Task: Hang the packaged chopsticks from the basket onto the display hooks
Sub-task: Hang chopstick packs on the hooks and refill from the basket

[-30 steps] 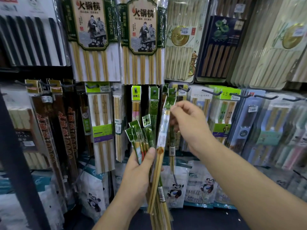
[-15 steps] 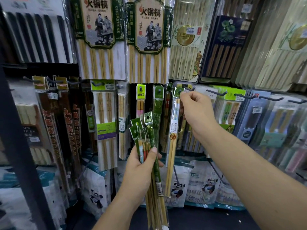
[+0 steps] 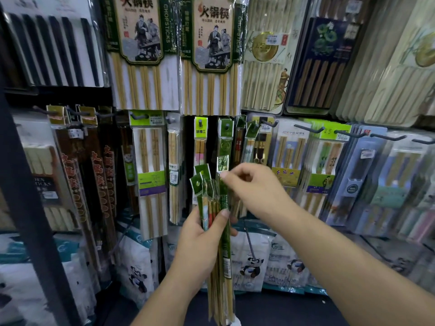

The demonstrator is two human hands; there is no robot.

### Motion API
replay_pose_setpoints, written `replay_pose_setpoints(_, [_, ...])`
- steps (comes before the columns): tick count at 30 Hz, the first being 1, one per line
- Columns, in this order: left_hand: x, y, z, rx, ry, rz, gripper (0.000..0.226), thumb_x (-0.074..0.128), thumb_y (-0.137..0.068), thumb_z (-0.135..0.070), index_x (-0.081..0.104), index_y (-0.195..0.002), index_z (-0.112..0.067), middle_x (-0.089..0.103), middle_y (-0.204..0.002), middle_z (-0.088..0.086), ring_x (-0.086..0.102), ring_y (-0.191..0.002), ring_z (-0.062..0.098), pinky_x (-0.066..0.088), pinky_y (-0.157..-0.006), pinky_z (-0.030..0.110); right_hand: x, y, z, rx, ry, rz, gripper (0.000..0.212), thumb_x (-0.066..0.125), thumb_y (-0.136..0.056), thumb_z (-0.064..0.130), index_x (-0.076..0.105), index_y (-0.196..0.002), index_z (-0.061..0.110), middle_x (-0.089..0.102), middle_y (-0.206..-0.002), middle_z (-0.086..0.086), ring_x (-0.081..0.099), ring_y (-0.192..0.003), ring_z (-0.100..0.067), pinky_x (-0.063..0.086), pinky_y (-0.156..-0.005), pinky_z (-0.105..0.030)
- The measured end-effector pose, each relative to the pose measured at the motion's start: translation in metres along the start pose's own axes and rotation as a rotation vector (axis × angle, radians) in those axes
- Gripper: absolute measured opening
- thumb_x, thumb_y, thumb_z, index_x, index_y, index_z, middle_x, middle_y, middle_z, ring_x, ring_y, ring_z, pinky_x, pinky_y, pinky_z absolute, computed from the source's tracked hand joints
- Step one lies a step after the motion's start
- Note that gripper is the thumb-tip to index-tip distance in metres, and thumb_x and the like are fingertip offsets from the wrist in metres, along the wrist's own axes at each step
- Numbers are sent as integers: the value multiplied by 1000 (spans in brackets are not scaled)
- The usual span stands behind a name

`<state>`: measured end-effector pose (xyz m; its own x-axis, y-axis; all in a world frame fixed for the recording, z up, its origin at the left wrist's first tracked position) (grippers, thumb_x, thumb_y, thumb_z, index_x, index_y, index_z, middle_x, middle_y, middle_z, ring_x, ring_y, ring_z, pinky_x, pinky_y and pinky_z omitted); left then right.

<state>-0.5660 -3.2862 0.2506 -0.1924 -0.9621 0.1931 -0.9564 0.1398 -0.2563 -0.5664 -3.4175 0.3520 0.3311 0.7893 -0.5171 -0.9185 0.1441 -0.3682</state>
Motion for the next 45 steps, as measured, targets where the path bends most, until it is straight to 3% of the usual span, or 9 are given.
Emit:
replay_pose_setpoints(4, [1,0,1,-15,49,-2,9,64,-100,-23,68,-106,-18,79,-91,6,77,-80,22,60,-68,29,3,1,-1,-32,-9,3,23,66,-97,32,69,-84,13,64,-74,-14,55,-63,-11,53,-65,-32])
replay_pose_setpoints(7, [0,0,3,-12,70,-11,9,64,-99,-27,73,-101,-28,80,-93,-1,77,-83,13,60,-69,26,-5,-2,-1,-35,-90,-73,22,63,-96,26,65,-86,7,54,-68,-1,49,-60,-8,46,-59,-27])
replay_pose_setpoints(13, [-5,-3,8,-21,102,-24,14,61,-102,-25,66,-102,-12,74,-78,3,68,-67,16,57,-61,26,-42,-20,7,-34,-352,-338,19,58,-99,20,60,-81,18,44,-56,16,37,-49,-2,34,-44,-12])
replay_pose_setpoints(20, [-4,-3,8,8,102,-8,8,61,-102,-23,67,-104,-19,73,-81,4,68,-69,17,56,-62,25,-43,-38,-1,-7,-370,-410,34,57,-102,26,59,-90,-6,34,-59,4,34,-54,-8,38,-52,-2])
replay_pose_setpoints(25, [-4,-4,8,18,119,-9,9,61,-102,-21,69,-100,-25,73,-81,4,67,-69,17,56,-62,26,-41,-40,-6,6,-403,-426,34,58,-101,28,64,-99,-6,36,-66,-7,37,-59,-6,39,-52,-1])
replay_pose_setpoints(27, [-5,-4,8,21,120,-9,9,62,-102,-21,69,-99,-25,73,-81,3,67,-69,17,56,-62,26,-41,-41,-6,13,-385,-434,35,58,-102,27,64,-87,-4,42,-66,-12,39,-59,-2,38,-51,1])
replay_pose_setpoints(30, [-3,-3,8,19,117,-3,14,62,-101,-22,70,-95,-30,73,-81,3,67,-69,17,55,-62,26,-39,-43,-7,24,-328,-416,46,56,-102,28,44,-61,14,31,-45,14,25,-43,-6,38,-48,-4])
replay_pose_setpoints(37, [-3,-1,4,32,98,29,10,62,-102,-21,69,-102,-28,74,-84,4,67,-71,19,54,-61,27,-38,-31,-21,77,-277,-458,28,60,-99,42,61,-85,18,54,-68,10,50,-56,2,41,-62,-24])
replay_pose_setpoints(45, [6,5,-7,62,158,123,16,60,-101,-17,59,-116,-11,77,-93,11,70,-73,21,56,-58,29,3,5,0,53,-94,97,20,65,-96,42,73,-87,26,73,-86,-4,68,-74,-20,57,-70,-30])
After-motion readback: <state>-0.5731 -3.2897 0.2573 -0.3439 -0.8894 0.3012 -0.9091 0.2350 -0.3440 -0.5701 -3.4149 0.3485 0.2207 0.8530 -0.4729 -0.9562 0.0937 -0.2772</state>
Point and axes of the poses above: each hand's wrist, its own y-axis away from the middle knuckle, its own x-axis out of the palm, z = x × y, the point moved 5 cm from there along -y, towards the middle knuckle
